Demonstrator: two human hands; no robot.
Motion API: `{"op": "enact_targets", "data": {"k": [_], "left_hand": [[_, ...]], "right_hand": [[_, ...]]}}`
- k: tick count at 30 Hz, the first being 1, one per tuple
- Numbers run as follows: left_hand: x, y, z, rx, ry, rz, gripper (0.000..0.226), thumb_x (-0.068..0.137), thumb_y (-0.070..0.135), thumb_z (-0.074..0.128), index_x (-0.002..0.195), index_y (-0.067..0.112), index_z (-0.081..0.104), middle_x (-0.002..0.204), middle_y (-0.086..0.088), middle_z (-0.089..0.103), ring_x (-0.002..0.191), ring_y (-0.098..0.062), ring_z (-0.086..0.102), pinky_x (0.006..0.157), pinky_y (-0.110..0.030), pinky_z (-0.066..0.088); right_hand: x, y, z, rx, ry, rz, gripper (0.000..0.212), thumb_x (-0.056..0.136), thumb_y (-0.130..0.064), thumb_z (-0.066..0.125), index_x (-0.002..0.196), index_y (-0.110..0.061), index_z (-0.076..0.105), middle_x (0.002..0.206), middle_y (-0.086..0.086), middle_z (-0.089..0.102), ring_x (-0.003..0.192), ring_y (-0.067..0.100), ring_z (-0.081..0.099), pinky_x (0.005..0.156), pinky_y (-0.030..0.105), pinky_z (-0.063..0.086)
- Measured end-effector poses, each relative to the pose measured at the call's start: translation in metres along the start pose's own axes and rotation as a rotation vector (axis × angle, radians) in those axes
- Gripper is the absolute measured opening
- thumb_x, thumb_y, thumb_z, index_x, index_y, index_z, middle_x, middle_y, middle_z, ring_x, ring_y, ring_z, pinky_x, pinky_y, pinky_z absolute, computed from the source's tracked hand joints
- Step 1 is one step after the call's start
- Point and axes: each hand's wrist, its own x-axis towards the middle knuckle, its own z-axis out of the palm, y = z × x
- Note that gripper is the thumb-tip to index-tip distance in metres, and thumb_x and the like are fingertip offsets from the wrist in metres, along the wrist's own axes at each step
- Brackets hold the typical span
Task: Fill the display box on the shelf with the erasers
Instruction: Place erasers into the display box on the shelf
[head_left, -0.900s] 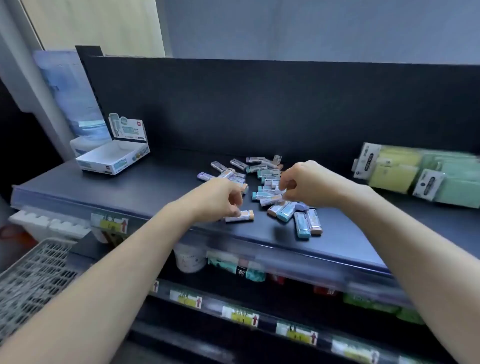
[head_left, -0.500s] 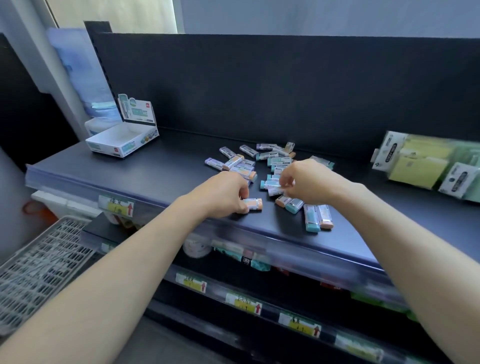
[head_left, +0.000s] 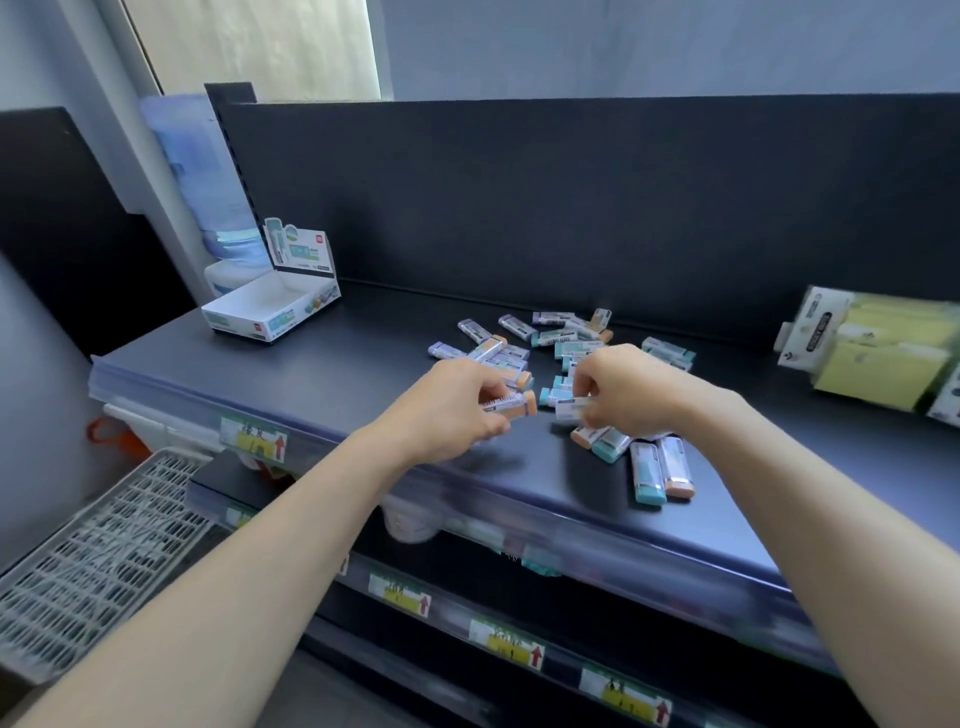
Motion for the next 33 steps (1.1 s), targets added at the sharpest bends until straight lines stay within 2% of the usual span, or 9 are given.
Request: {"op": "enact_targets", "data": {"k": [2, 6, 8, 12, 15, 18, 23, 30, 33], "left_hand": [[0.001, -0.007, -0.007, -0.046, 0.028, -0.001, 0.006, 0.076, 0.013, 0.073, 0.078, 0.011, 0.068, 0.063, 0.003, 0.05, 0.057, -0.013, 0.043, 0.053, -0.018, 0.034], [0.005, -0.027, -0.025, -0.101, 0.073, 0.011, 0.011, 0.074, 0.017, 0.077, 0.079, 0.008, 0.072, 0.063, 0.0, 0.049, 0.059, -0.015, 0.039, 0.055, -0.023, 0.032], [0.006, -0.042, -0.035, -0.136, 0.088, 0.02, 0.007, 0.076, 0.016, 0.075, 0.073, 0.014, 0.069, 0.059, 0.003, 0.048, 0.056, -0.012, 0.038, 0.05, -0.017, 0.03], [0.008, -0.085, -0.062, -0.16, 0.116, 0.036, 0.009, 0.077, 0.018, 0.074, 0.082, 0.011, 0.074, 0.071, -0.002, 0.059, 0.063, -0.014, 0.045, 0.06, -0.025, 0.036], [0.01, -0.123, -0.091, -0.21, 0.13, 0.037, 0.009, 0.075, 0.015, 0.075, 0.083, 0.013, 0.073, 0.071, 0.002, 0.064, 0.064, -0.011, 0.051, 0.063, -0.021, 0.041], [0.013, -0.159, -0.119, -0.188, 0.142, 0.026, 0.009, 0.074, 0.014, 0.076, 0.082, 0.016, 0.071, 0.066, 0.008, 0.061, 0.058, -0.003, 0.05, 0.052, -0.008, 0.036], [0.019, -0.217, -0.155, -0.168, 0.199, -0.012, 0.007, 0.074, 0.015, 0.077, 0.078, 0.018, 0.071, 0.062, 0.006, 0.06, 0.055, -0.004, 0.048, 0.049, -0.01, 0.034], [0.031, -0.273, -0.193, -0.131, 0.305, -0.092, 0.011, 0.079, 0.016, 0.072, 0.09, 0.018, 0.073, 0.061, 0.01, 0.054, 0.054, -0.003, 0.043, 0.049, -0.009, 0.032], [0.044, -0.285, -0.202, -0.119, 0.312, -0.116, 0.011, 0.078, 0.012, 0.072, 0.088, 0.018, 0.072, 0.066, 0.005, 0.056, 0.057, -0.004, 0.044, 0.056, -0.018, 0.035]], "right_hand": [[0.002, -0.004, -0.006, 0.038, 0.044, 0.019, 0.023, 0.082, -0.002, 0.053, 0.102, -0.002, 0.065, 0.107, 0.017, 0.067, 0.097, 0.032, 0.06, 0.081, 0.037, 0.051], [0.011, -0.026, -0.018, 0.105, 0.137, 0.036, 0.024, 0.082, -0.002, 0.053, 0.102, 0.005, 0.064, 0.106, 0.022, 0.066, 0.1, 0.036, 0.059, 0.081, 0.04, 0.051], [0.017, -0.04, -0.021, 0.167, 0.191, 0.034, 0.027, 0.084, -0.005, 0.053, 0.11, -0.002, 0.061, 0.098, 0.011, 0.063, 0.089, 0.03, 0.057, 0.074, 0.034, 0.049], [0.039, -0.082, -0.024, 0.37, 0.212, 0.024, 0.046, 0.09, -0.008, 0.045, 0.133, -0.024, 0.049, 0.071, -0.012, 0.04, 0.059, 0.01, 0.044, 0.053, 0.023, 0.037], [0.063, -0.123, -0.026, 0.463, 0.259, 0.029, 0.031, 0.089, -0.008, 0.046, 0.114, -0.022, 0.059, 0.067, -0.008, 0.043, 0.055, 0.013, 0.045, 0.048, 0.023, 0.038], [0.092, -0.163, -0.026, 0.541, 0.32, 0.009, 0.026, 0.084, -0.006, 0.051, 0.104, -0.02, 0.058, 0.073, -0.008, 0.048, 0.059, 0.01, 0.049, 0.049, 0.019, 0.04], [0.14, -0.222, -0.023, 0.611, 0.367, -0.013, 0.02, 0.08, -0.005, 0.057, 0.097, -0.015, 0.055, 0.088, -0.001, 0.056, 0.069, 0.013, 0.05, 0.05, 0.02, 0.039], [0.199, -0.269, -0.026, 0.568, 0.385, -0.061, 0.012, 0.079, -0.007, 0.065, 0.084, -0.014, 0.056, 0.087, 0.0, 0.059, 0.076, 0.016, 0.05, 0.055, 0.018, 0.039], [0.224, -0.273, -0.029, 0.564, 0.385, -0.05, 0.017, 0.076, -0.009, 0.072, 0.074, -0.016, 0.056, 0.081, -0.003, 0.06, 0.076, 0.016, 0.053, 0.056, 0.022, 0.041]]}}
